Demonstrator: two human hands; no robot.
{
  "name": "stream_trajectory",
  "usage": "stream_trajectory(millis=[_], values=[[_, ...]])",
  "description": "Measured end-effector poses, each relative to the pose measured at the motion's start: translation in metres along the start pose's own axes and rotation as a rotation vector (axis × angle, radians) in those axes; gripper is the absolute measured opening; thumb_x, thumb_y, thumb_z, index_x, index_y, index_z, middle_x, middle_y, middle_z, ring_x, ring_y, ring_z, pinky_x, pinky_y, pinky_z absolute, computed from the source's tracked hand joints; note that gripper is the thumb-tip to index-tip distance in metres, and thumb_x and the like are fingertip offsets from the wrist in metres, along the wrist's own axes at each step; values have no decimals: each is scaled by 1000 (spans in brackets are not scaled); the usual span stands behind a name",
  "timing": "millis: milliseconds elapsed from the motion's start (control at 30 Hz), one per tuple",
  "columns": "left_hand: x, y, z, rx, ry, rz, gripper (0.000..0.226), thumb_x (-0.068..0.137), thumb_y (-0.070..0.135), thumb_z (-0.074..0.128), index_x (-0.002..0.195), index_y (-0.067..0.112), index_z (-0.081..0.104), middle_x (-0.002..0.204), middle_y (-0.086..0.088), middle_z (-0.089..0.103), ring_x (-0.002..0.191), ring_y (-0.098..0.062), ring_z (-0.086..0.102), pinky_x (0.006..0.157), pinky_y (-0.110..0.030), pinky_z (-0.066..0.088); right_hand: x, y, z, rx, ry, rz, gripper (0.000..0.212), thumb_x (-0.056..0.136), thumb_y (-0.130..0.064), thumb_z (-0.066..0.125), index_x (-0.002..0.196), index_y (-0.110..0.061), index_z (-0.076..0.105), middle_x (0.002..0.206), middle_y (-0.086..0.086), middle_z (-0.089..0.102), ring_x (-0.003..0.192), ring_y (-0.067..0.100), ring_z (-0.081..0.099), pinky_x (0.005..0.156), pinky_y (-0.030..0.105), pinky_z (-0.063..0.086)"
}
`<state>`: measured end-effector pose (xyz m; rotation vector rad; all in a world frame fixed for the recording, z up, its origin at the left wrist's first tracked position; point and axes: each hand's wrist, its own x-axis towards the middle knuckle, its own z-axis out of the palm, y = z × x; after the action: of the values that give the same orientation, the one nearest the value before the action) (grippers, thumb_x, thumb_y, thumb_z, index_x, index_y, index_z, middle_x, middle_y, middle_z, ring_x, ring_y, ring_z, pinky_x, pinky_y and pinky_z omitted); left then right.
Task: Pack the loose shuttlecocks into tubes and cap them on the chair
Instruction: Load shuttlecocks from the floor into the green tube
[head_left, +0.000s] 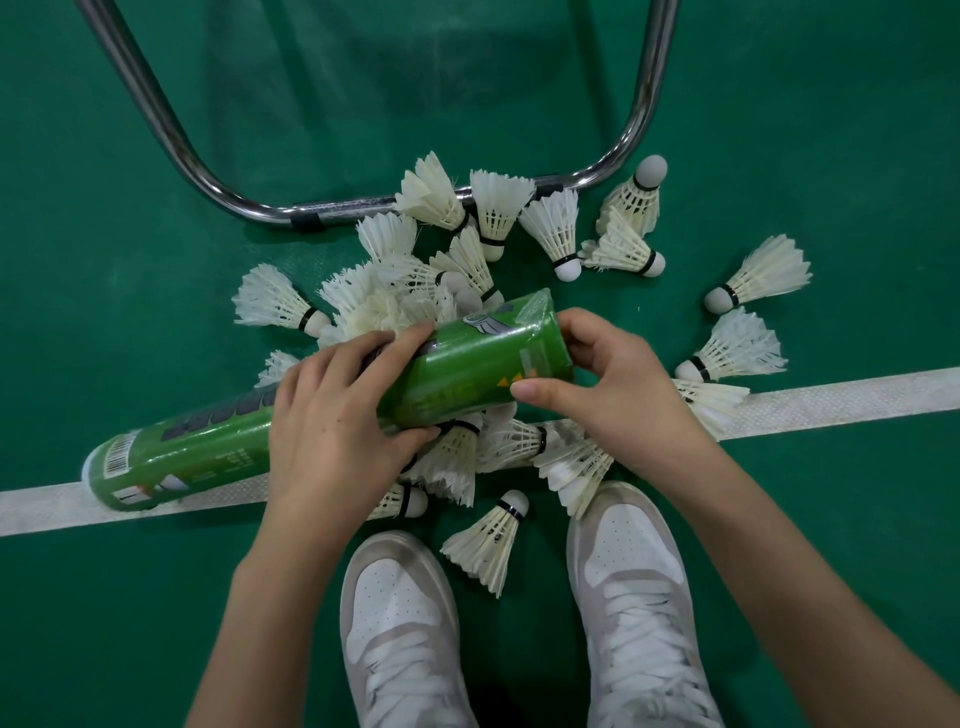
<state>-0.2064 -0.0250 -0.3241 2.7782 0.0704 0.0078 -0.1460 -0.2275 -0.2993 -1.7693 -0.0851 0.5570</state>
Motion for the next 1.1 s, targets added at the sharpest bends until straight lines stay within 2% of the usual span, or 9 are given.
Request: stream_trajectory(millis=[133,300,433,533,700,800,900,1000,1100], values=[[0,0,0,0,-6,4,88,60,32,85,137,34,42,124,-1,57,111,-27,47,93,-47,38,3,-2,-3,-3,-89,13,36,78,-4,69,99,-30,58,92,-15,68,88,-6,62,80,11,47],[0,1,1,0,-8,2,88,60,33,85,137,34,42,124,-2,57,111,-28,47,94,-46,37,7,-1,-3,25,-160,30,38,82,1,64,104,-29,55,99,-8,67,96,5,64,88,24,49],[0,1,0,-8,-10,2,87,60,33,84,137,34,43,124,-1,57,112,-27,47,94,-46,37,5,-1,-7,46,-158,28,38,80,0,66,106,-25,55,97,-8,69,93,3,65,82,17,50],[0,1,0,-9,-5,3,87,60,32,84,137,33,43,124,-1,57,111,-27,47,94,-46,37,4,-5,-21,-59,-116,-2,34,74,-8,73,98,-26,57,96,-10,68,93,-1,63,84,10,45],[2,3,2,-2,7,-15,86,60,32,85,137,34,44,124,-1,57,111,-28,47,94,-47,38,24,3,-54,-191,-26,-29,23,78,-9,69,91,-25,61,99,-7,68,97,6,62,98,29,42],[1,3,2,0,11,-7,87,60,31,85,137,33,44,123,-2,58,111,-28,48,93,-47,38,56,27,-71,-304,132,-16,22,80,-9,69,98,-18,59,102,-4,64,100,11,58,100,33,42],[1,2,2,3,9,-1,87,60,31,85,137,32,44,123,-2,58,110,-27,47,93,-47,38,88,54,-88,-519,277,-5,34,79,-13,70,110,-15,57,115,2,59,114,16,48,98,28,36],[1,2,2,6,5,3,88,60,31,85,137,32,44,123,-1,58,110,-27,48,93,-47,38,107,69,-99,-605,309,5,48,78,-11,71,122,-12,52,128,7,52,125,22,40,102,31,31],[2,2,2,5,1,2,87,60,31,85,137,32,44,123,-1,58,110,-28,48,93,-47,38,114,75,-100,-583,278,18,51,79,-8,69,125,-12,47,129,5,51,121,22,45,102,35,37]])
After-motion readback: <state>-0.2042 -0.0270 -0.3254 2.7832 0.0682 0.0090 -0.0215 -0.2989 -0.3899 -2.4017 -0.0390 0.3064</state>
